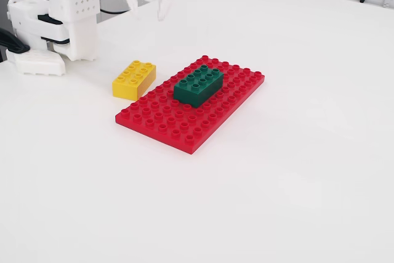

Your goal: Put yellow lego brick onto the green one

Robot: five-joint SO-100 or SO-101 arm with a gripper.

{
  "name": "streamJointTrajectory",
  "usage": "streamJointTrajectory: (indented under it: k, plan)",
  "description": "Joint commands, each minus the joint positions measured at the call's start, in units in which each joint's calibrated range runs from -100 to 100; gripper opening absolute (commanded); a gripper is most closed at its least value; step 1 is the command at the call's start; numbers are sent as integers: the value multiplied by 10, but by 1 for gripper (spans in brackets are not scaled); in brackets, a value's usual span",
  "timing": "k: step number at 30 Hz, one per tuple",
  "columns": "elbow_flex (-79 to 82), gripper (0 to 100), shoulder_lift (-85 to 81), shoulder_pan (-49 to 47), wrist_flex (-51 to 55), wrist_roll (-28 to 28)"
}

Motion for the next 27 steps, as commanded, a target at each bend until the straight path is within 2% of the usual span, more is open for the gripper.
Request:
streamJointTrajectory:
  k: [1, 5, 8, 16, 27]
  plan:
    - [67, 14, -92, -11, -3, 41]
    - [165, 25, -198, -35, -6, 49]
    - [249, 28, -254, -41, -42, 43]
    - [449, 28, -284, -40, -158, 16]
    - [479, 28, -275, -40, -235, -40]
